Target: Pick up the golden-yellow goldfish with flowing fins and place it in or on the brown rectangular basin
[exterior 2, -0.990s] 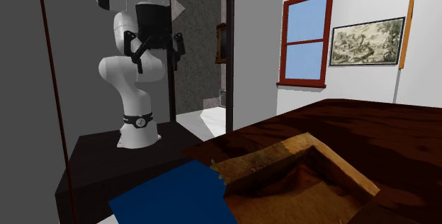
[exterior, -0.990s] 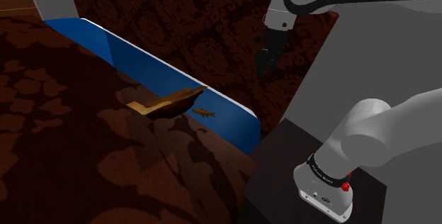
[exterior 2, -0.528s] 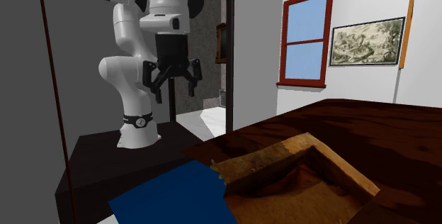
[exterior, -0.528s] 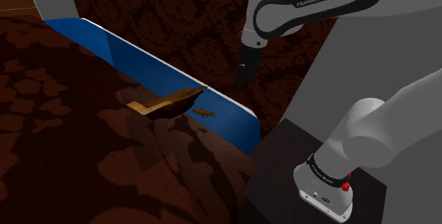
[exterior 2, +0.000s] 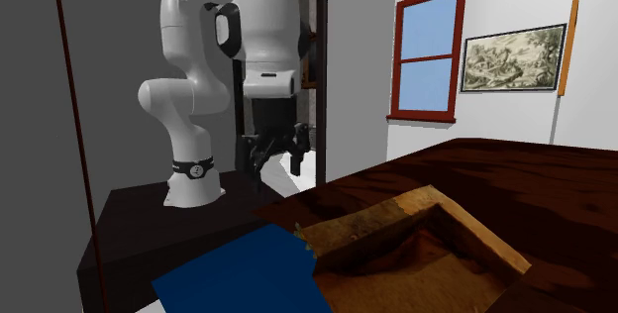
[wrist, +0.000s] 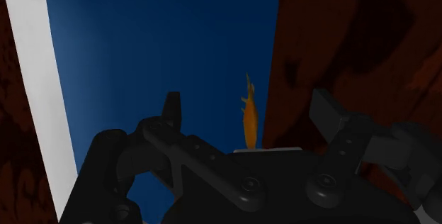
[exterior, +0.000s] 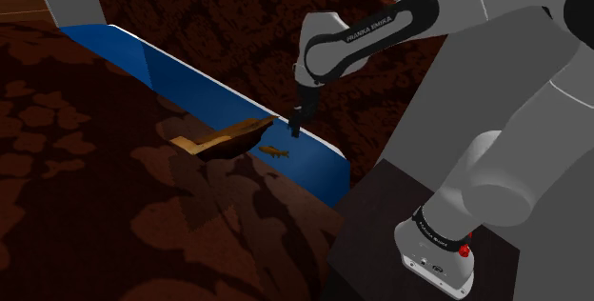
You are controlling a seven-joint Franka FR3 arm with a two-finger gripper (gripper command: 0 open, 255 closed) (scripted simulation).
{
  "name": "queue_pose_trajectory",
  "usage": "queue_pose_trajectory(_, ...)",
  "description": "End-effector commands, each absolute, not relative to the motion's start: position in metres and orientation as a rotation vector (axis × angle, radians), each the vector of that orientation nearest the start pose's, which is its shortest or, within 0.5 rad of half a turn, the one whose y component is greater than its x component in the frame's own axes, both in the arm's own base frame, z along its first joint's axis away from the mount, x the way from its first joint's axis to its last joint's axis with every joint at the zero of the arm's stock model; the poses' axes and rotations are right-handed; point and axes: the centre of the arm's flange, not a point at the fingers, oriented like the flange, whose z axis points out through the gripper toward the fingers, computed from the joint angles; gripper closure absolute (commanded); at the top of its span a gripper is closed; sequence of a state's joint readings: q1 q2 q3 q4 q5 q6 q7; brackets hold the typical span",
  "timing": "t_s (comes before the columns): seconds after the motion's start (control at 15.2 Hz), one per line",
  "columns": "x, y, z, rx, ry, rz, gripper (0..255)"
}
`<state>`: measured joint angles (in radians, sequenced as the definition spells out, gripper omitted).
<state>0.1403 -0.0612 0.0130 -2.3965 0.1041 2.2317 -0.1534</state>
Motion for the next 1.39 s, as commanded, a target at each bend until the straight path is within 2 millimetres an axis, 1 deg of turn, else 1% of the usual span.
queue_pose_trajectory(0.0, 0.482, 0.086, 0.313, -3.032, -0.411, 0.149, 0)
queue_pose_trajectory(0.4, 0.52, 0.121, 0.254, -3.012, -0.548, 0.127, 0)
queue_pose_trajectory(0.46, 0.522, 0.123, 0.252, -3.011, -0.553, 0.127, 0)
queue_pose_trajectory(0.86, 0.519, 0.125, 0.221, -3.011, -0.553, 0.127, 0)
queue_pose_trajectory(0.92, 0.518, 0.125, 0.212, -3.011, -0.553, 0.127, 0)
queue_pose_trajectory(1.32, 0.518, 0.125, 0.212, -3.011, -0.553, 0.127, 0)
